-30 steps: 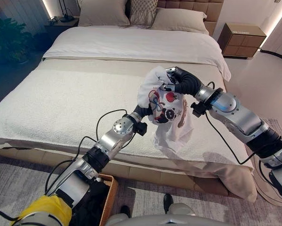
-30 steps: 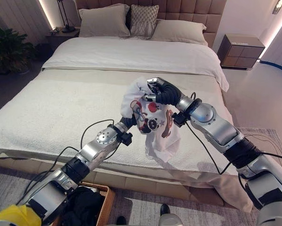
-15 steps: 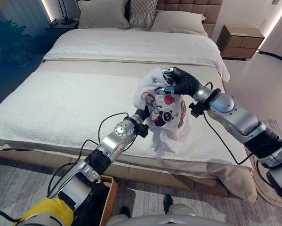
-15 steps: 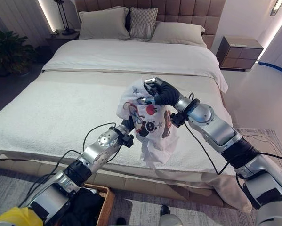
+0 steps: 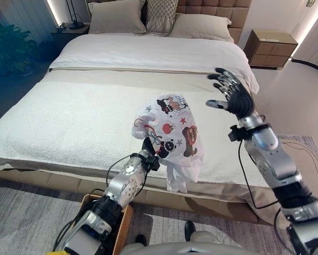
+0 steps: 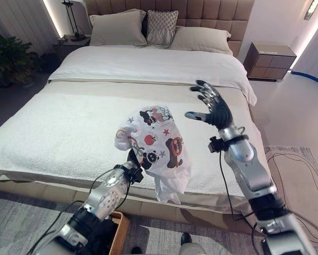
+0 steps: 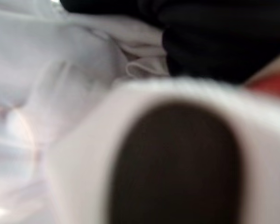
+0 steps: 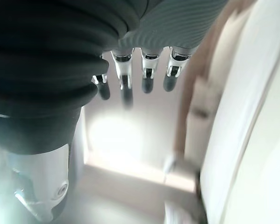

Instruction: Pick up clothes into the bucket

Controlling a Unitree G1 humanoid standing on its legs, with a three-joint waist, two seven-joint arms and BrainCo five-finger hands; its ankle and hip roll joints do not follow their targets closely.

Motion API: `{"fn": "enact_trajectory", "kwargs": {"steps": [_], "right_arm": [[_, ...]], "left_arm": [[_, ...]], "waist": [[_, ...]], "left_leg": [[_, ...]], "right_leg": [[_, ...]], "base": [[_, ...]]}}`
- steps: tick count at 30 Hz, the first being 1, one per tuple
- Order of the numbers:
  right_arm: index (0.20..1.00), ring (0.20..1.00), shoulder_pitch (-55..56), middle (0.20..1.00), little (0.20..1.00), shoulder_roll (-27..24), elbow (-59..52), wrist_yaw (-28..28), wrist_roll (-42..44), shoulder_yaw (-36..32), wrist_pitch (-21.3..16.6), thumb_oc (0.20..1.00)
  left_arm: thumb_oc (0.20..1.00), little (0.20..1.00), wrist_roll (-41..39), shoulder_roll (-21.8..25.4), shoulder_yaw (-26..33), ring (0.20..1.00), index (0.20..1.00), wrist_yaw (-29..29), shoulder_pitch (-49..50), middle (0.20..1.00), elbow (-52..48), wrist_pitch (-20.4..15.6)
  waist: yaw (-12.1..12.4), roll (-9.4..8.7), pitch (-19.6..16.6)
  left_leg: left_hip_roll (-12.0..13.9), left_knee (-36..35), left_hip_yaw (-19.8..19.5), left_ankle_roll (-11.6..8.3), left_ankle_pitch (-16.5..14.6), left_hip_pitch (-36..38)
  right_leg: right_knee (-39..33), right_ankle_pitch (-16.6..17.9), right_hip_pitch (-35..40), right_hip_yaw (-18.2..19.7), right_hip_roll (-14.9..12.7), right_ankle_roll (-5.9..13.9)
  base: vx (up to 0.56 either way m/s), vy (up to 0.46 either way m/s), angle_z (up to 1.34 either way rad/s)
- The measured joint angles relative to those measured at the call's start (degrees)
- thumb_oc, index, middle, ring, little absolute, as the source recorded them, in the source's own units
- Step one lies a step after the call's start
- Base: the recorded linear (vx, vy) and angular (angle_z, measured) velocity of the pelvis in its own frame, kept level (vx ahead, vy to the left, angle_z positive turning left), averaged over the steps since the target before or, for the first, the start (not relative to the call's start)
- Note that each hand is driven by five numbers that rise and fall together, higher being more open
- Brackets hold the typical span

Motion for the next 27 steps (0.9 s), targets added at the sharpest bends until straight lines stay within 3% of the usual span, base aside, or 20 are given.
{"fn": "enact_trajectory", "kwargs": {"steps": [6,9,11,12,13,14,16,23,27], "right_arm": [[1.000,1.000,11.40,1.000,1.000,5.97,2.88,-4.32,-6.29,-5.06,-0.91,1.000],[1.000,1.000,18.01,1.000,1.000,7.40,13.00,-4.54,-9.27,-6.74,-1.26,1.000],[1.000,1.000,21.38,1.000,1.000,7.60,16.12,-4.62,-9.56,-7.00,1.07,1.000],[1.000,1.000,22.97,1.000,1.000,9.11,23.10,-3.57,-9.73,-7.05,-0.72,1.000],[1.000,1.000,22.78,1.000,1.000,9.55,26.20,-3.39,-9.68,-6.98,0.00,1.000],[1.000,1.000,24.22,1.000,1.000,9.60,33.17,-2.35,-10.27,-6.32,0.23,1.000],[1.000,1.000,26.38,1.000,1.000,9.64,38.16,-1.03,-10.89,-6.04,2.09,1.000],[1.000,1.000,24.14,1.000,1.000,9.52,60.82,0.16,-15.67,-6.06,3.01,1.000],[1.000,1.000,23.00,1.000,1.000,9.20,61.66,0.56,-17.36,-6.18,3.23,1.000]], "left_arm": [[0.200,0.200,-0.82,0.15,7.22,0.200,0.200,0.71,6.65,0.200,-6.97,-0.16],[0.200,0.200,-0.80,0.74,14.66,0.200,0.200,0.56,11.64,0.200,-11.42,-0.44],[0.200,0.200,-0.82,0.94,17.15,0.200,0.200,0.69,12.61,0.200,-12.15,-1.07],[0.200,0.200,-0.83,1.48,21.15,0.200,0.200,0.30,14.48,0.200,-13.59,-1.67],[0.200,0.200,-0.84,1.55,22.26,0.200,0.200,0.28,15.29,0.200,-14.24,-1.91],[0.200,0.200,-0.82,1.95,24.27,0.200,0.200,-0.16,16.87,0.200,-15.12,-2.25],[0.200,0.200,-0.83,2.30,27.24,0.200,0.200,-0.06,18.36,0.200,-15.59,-3.02],[0.200,0.200,-0.73,6.64,36.17,0.200,0.200,0.04,23.94,0.200,-18.39,-6.37],[0.200,0.200,-0.59,7.25,38.54,0.200,0.200,0.83,24.29,0.200,-17.69,-7.17]], "waist": [[0.08,0.06,0.01],[0.06,0.07,0.00],[0.32,0.39,0.20],[0.50,0.33,0.19],[0.41,0.20,0.25],[1.32,0.25,0.44],[1.99,0.55,0.91],[4.78,-0.31,3.62],[6.82,-0.57,5.69]], "left_leg": [[-0.29,-0.19,-0.27,0.04,-0.01,-0.53],[-0.52,-0.10,-0.95,0.12,0.04,-1.24],[-0.62,-0.14,-1.06,0.12,0.04,-1.44],[-0.62,0.04,-1.10,0.11,0.05,-1.97],[-0.60,0.07,-1.09,0.11,0.05,-2.01],[-0.68,0.27,-1.43,0.10,0.05,-2.21],[-0.83,0.41,-2.08,0.08,0.03,-2.65],[-1.14,2.29,-5.77,-0.48,-0.42,-6.34],[-1.74,4.36,-7.74,-0.37,-0.30,-9.38]], "right_leg": [[0.38,-0.47,-0.69,-0.07,-0.30,0.36],[0.45,-0.53,-1.14,-0.28,-0.46,0.44],[0.40,-0.60,-1.17,-0.47,-0.53,0.50],[0.40,-0.60,-1.57,-0.55,-0.64,0.51],[0.38,-0.59,-1.60,-0.55,-0.60,0.50],[0.43,-0.62,-1.62,-0.95,-0.68,0.52],[0.70,-1.13,-1.64,-1.71,-0.68,0.84],[3.40,-2.71,-3.90,-4.44,-1.35,0.75],[6.57,-4.15,-6.22,-6.35,-2.10,0.79]], "base": [[0.00,0.003,0.01],[-0.02,0.011,0.07],[-0.02,0.007,0.03],[-0.02,0.013,0.05],[-0.02,0.013,0.06],[-0.01,0.008,0.04],[-0.01,0.010,0.15],[-0.03,0.007,0.27],[-0.06,0.018,0.27]]}}
